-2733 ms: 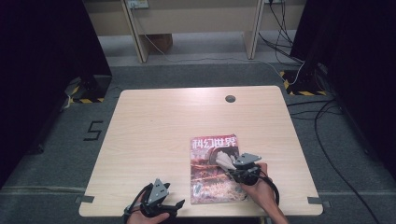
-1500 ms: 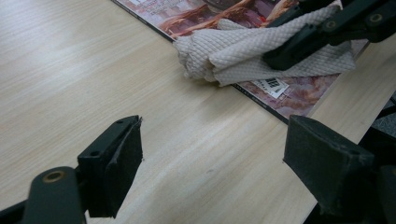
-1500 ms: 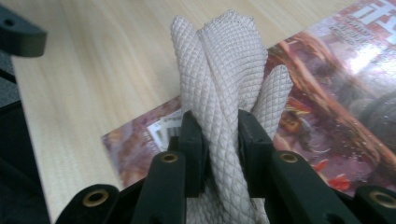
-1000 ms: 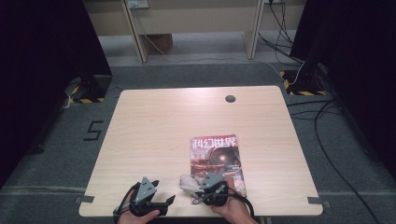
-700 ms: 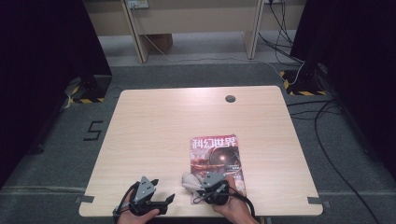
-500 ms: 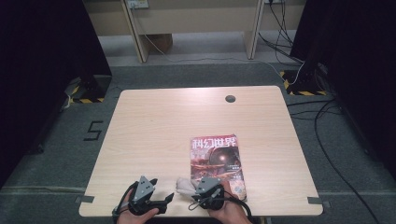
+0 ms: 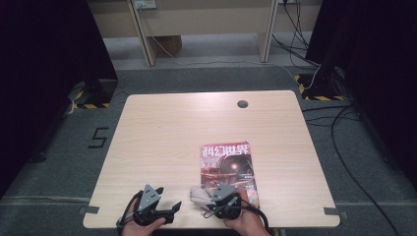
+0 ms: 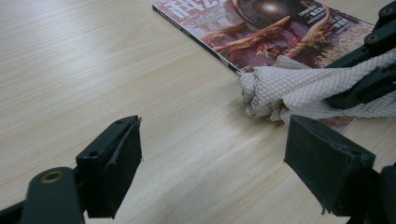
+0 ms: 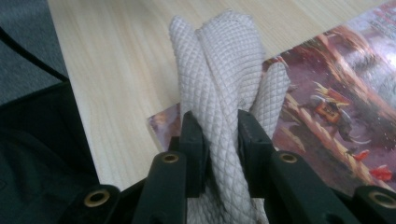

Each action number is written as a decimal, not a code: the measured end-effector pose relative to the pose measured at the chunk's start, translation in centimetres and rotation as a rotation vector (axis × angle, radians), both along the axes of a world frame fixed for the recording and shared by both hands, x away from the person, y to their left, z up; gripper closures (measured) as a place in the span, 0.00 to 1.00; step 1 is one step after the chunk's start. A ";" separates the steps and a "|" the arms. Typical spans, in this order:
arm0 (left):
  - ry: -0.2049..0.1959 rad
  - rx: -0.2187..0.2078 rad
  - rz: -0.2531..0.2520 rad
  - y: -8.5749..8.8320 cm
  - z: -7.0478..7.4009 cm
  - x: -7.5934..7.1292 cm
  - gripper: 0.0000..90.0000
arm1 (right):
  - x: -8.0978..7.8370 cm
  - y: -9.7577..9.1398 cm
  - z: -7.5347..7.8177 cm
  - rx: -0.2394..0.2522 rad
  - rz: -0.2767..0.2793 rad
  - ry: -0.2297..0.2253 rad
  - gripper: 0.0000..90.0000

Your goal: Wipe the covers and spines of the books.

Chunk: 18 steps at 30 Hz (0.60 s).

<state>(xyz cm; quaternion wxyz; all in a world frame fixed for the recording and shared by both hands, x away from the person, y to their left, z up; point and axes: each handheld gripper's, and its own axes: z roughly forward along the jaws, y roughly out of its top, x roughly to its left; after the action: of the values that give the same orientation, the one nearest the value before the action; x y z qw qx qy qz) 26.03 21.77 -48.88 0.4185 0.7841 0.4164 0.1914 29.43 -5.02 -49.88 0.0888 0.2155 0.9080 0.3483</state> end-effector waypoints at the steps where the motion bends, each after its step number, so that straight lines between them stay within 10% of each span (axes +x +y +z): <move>1: 0.000 0.000 0.000 0.0 0.0 0.0 0.20 | -0.1 0.2 0.0 0.000 0.013 -0.002 0.84; 9: -0.001 0.000 0.004 0.0 0.0 0.0 0.20 | -1.2 1.3 -0.1 0.003 0.061 -0.001 0.84; 18: -0.001 0.002 0.001 -0.1 -0.1 -0.1 0.20 | -0.5 -2.1 0.1 0.014 -0.001 0.035 0.83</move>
<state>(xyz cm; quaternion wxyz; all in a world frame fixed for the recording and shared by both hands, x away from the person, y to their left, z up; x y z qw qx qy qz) 25.98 21.70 -48.93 0.4177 0.7842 0.4165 0.1924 28.94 -7.10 -49.81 0.0716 0.2224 0.9068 0.3509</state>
